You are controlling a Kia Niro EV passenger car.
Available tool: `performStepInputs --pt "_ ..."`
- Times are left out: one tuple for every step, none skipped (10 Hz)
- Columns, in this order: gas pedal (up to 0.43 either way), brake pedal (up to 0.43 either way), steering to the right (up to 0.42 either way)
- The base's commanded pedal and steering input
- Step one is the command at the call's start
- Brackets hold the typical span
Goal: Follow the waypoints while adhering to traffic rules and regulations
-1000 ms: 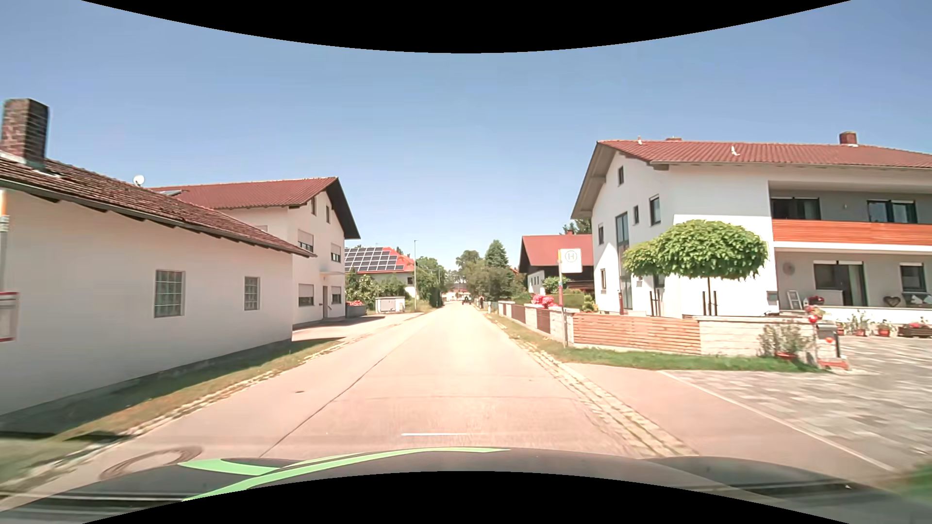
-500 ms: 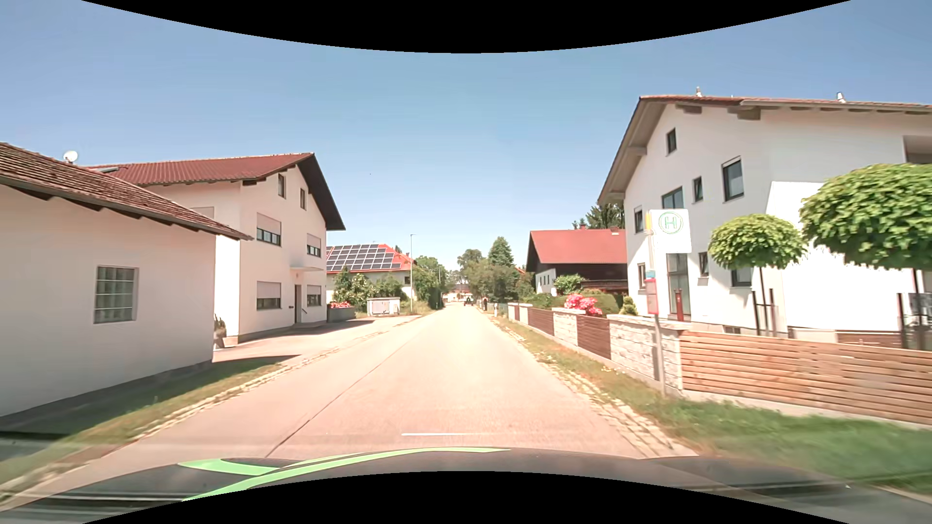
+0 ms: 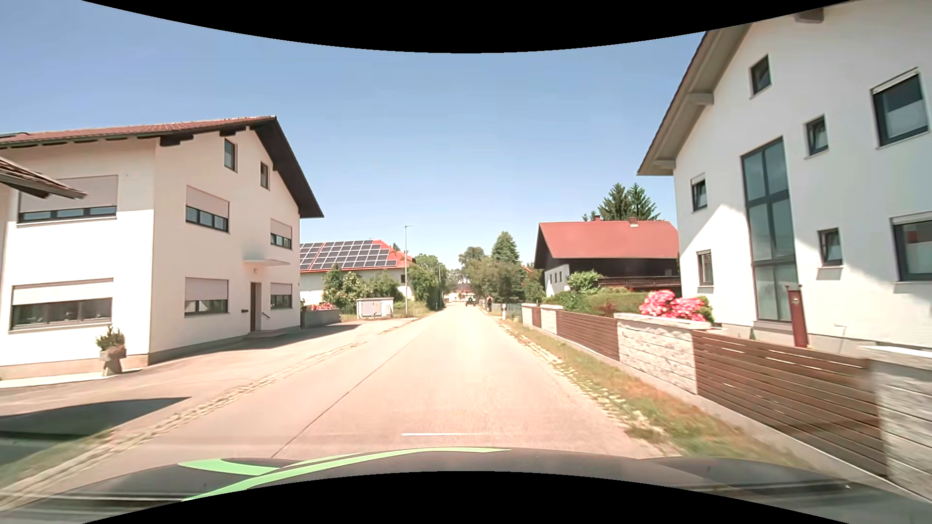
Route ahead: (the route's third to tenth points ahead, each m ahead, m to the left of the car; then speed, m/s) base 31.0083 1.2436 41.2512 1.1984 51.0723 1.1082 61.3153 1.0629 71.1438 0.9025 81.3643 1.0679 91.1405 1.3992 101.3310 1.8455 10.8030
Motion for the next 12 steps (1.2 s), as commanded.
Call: performStepInputs --pt "0.020 0.000 -0.005" --pt "0.020 0.000 -0.005" --pt "0.020 0.000 -0.005" --pt "0.020 0.000 -0.003" --pt "0.020 0.000 0.000" --pt "0.020 0.000 0.006" --pt "0.028 0.000 0.007" --pt "0.028 0.000 0.006" --pt "0.028 0.000 0.006" --pt "0.028 0.000 0.005" --pt "0.028 0.000 0.004" --pt "0.039 0.000 0.003"
